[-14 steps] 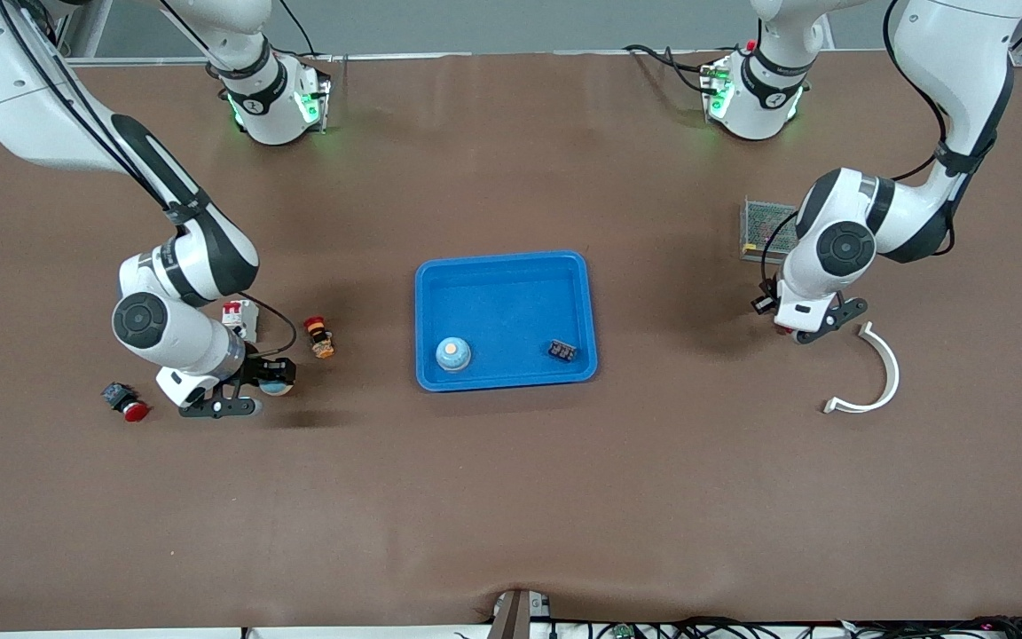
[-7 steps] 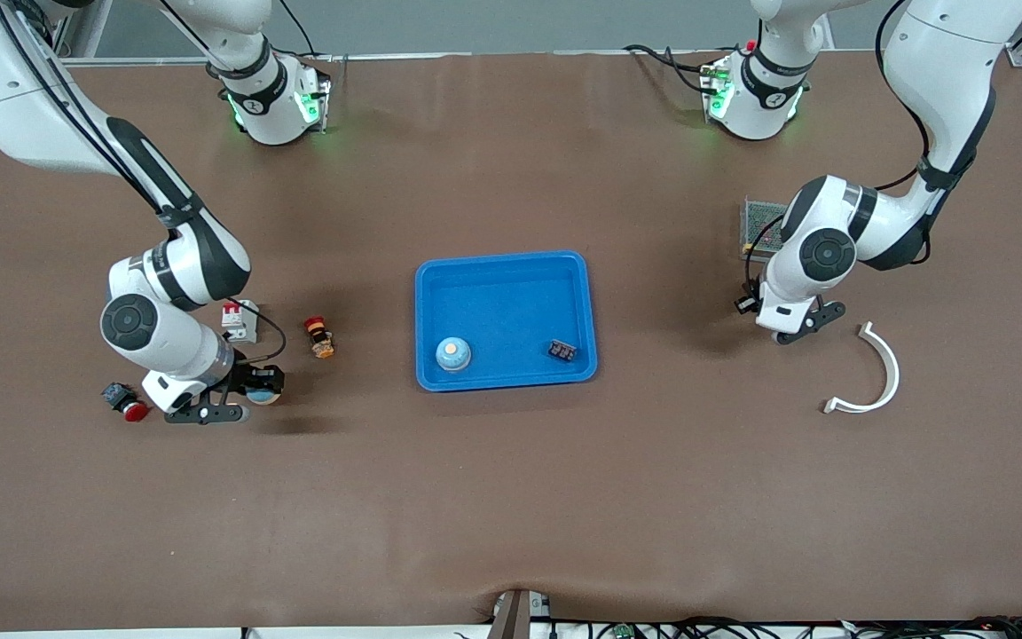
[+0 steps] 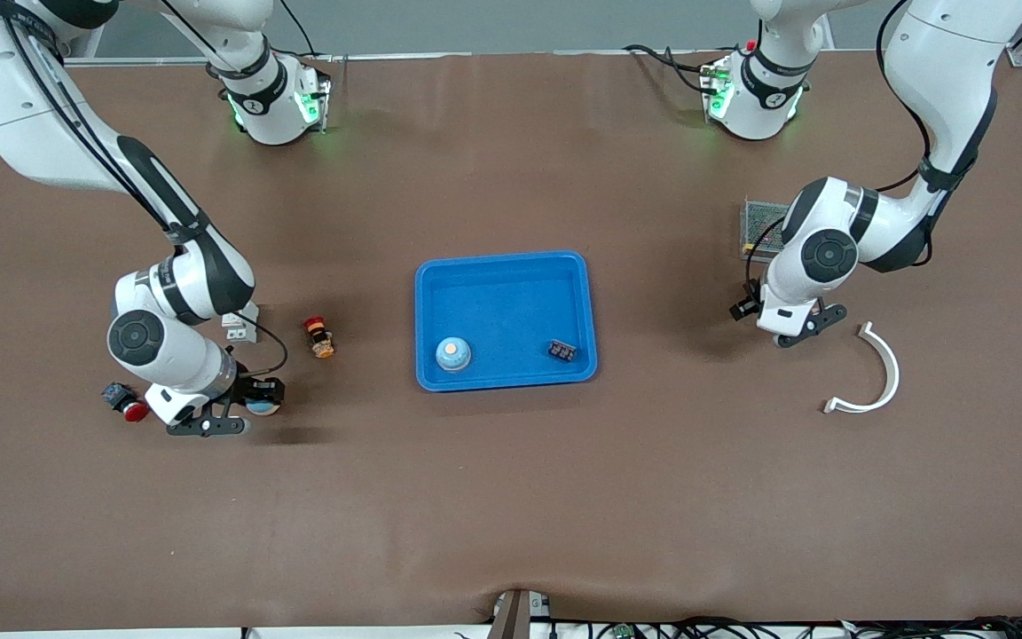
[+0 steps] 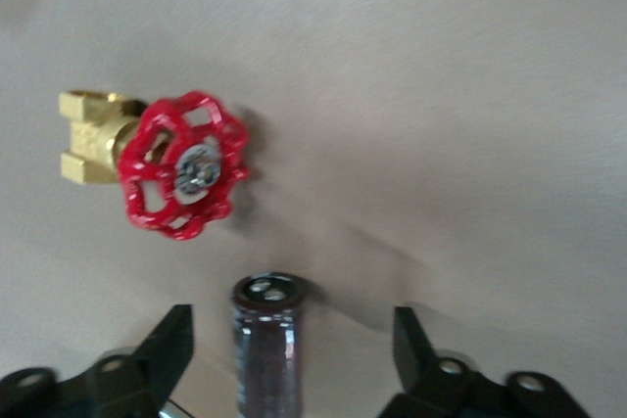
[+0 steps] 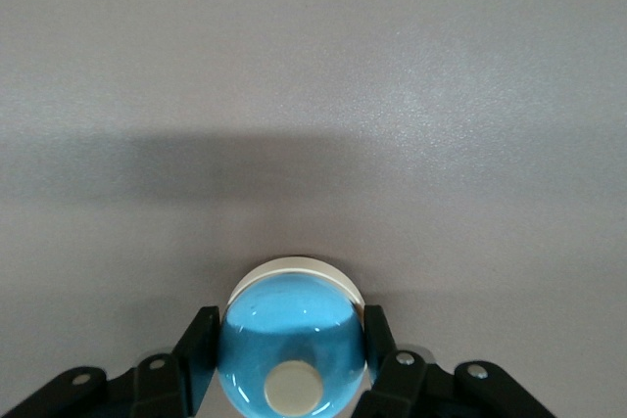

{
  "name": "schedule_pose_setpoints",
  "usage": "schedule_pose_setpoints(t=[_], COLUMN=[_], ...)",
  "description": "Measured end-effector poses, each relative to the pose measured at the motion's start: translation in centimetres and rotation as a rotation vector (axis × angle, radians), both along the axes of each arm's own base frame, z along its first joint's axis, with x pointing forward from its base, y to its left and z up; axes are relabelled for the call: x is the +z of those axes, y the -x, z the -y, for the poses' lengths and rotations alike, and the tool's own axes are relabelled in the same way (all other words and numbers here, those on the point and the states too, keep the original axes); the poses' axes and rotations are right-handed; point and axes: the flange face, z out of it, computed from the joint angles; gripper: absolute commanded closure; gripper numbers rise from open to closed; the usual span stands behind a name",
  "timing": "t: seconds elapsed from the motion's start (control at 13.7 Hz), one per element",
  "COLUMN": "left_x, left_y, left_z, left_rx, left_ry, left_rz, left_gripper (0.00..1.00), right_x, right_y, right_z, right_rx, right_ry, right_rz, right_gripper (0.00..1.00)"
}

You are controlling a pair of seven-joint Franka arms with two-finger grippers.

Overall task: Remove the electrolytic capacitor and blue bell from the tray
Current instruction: 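Lower and release the bell while the left gripper releases the capacitor by the valve, then move the right gripper back to the tray while the left gripper returns too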

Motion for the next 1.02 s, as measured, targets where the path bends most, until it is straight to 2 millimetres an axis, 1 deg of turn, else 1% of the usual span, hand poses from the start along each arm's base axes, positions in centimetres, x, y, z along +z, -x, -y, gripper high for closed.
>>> schedule_pose_setpoints(t=[0.15, 0.22, 0.44, 0.58, 0.73, 0.8, 0.87, 1.02], left_x=[1.5, 2.5, 5.8, 7.8, 9.1, 9.4, 9.6, 9.5], left_y=[-0.9, -1.4, -3.2, -4.2, -4.8, -5.0, -5.2, -5.4], left_z=[2.1, 3.4, 7.1, 9.1, 11.6, 13.3, 15.1, 18.9], left_rx=[-0.005, -0.002, 0.015, 0.062, 0.111, 0.139, 0.168, 0.223], left_ry=[-0.006, -0.010, -0.001, 0.029, 0.063, 0.076, 0.089, 0.114], left_rz=[0.006, 0.014, 0.052, 0.076, 0.095, 0.102, 0.107, 0.110], left_gripper=[0.00, 0.00, 0.00, 0.00, 0.00, 0.00, 0.00, 0.00], right_x=[-0.3, -0.3, -0.5, -0.5, 0.4, 1.4, 2.8, 5.5], right_y=[0.0, -0.1, -0.3, -0.5, -0.9, -1.3, -1.5, -1.6], right_z=[0.0, 0.0, 0.2, 0.4, 0.3, -0.6, -2.3, -6.6], right_rx=[-0.001, -0.001, -0.006, -0.011, -0.029, -0.059, -0.102, -0.193], right_ry=[-0.003, -0.004, -0.007, -0.005, 0.014, 0.021, 0.020, -0.008], right_rz=[0.003, 0.005, 0.008, 0.007, -0.028, -0.053, -0.069, -0.061], right_gripper=[0.99, 0.01, 0.00, 0.00, 0.00, 0.00, 0.00, 0.00])
